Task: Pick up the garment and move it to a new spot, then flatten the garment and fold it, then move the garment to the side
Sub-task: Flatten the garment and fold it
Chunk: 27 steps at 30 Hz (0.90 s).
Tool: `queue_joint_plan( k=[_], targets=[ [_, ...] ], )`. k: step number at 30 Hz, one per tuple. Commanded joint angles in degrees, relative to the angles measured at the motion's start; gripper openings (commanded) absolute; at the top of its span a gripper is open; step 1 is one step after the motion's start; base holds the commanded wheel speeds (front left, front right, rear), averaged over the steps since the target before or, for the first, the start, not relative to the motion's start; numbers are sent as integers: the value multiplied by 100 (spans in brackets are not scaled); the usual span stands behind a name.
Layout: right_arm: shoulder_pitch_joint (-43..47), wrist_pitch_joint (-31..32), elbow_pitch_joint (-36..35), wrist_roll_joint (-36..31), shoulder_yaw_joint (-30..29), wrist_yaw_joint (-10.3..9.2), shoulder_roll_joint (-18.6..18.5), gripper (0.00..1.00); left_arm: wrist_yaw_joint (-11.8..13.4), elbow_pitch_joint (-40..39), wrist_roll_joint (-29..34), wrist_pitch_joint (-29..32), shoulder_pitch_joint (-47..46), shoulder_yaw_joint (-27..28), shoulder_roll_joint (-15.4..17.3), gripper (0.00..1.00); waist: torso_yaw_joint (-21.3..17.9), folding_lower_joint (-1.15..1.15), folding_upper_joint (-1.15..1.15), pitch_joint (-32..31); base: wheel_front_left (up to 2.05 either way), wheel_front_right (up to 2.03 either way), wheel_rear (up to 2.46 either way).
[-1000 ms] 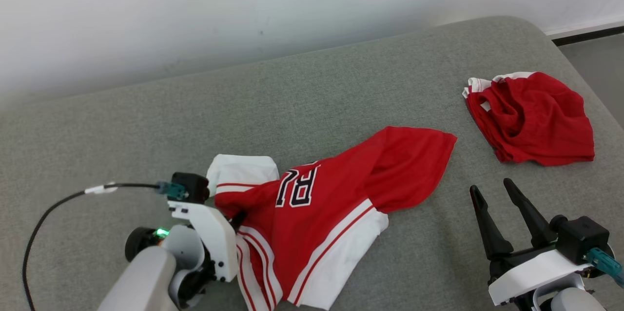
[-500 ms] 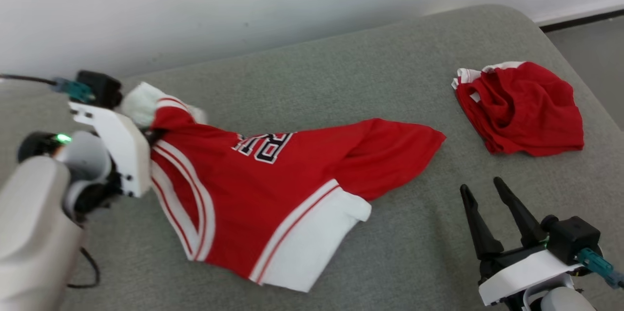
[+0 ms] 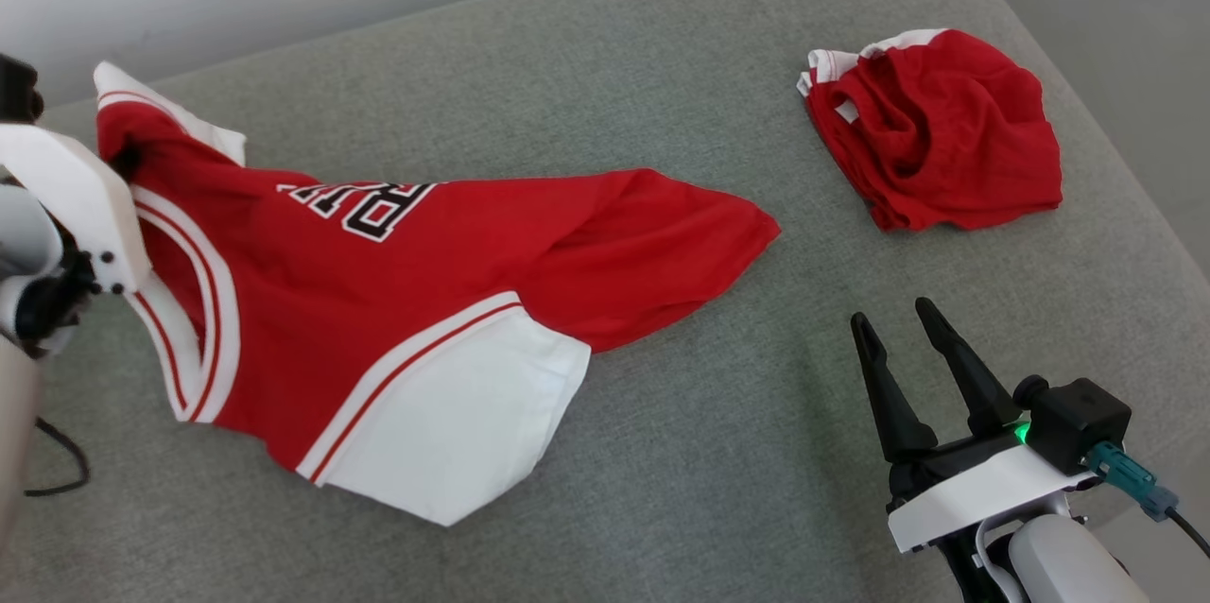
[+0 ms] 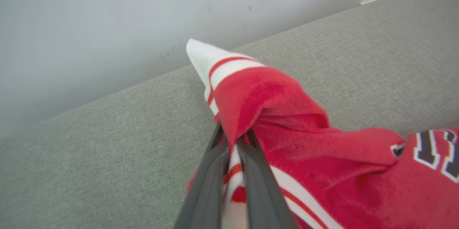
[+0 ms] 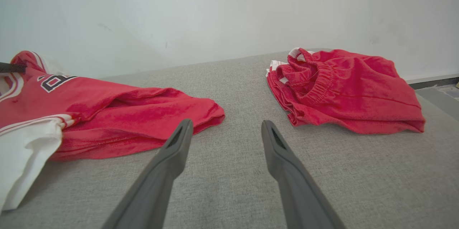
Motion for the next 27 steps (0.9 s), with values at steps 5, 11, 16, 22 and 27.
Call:
queue_joint_plan(
  k=[5, 11, 16, 22, 27],
  targets=[
    [18, -18, 37, -10, 16, -12, -20, 100, -48, 362, -3, -513, -26, -197, -272, 100, 137, -1, 0, -190, 0, 0, 0],
    [169, -19, 96, -45, 13, -12, -166, 100, -65, 133, 26, -1099, 88, -649, -459, 100, 586, -1, 0, -714, 0, 0, 0],
    [335, -19, 128, -46, 7, -12, -248, 100, -68, -450, -157, -1627, 427, -958, -501, 100, 957, -1, 0, -1023, 0, 0, 0],
    [586, -19, 144, -15, -105, -12, -314, 100, -29, -1466, -389, -1777, 1363, -1149, -614, 100, 1332, -1, 0, -1242, 0, 0, 0],
    [696, -19, 137, -19, -132, -12, -299, 100, 218, -2311, -561, -1688, 2195, -1238, -634, 100, 1454, -1, 0, -1351, 0, 0, 0]
  ],
)
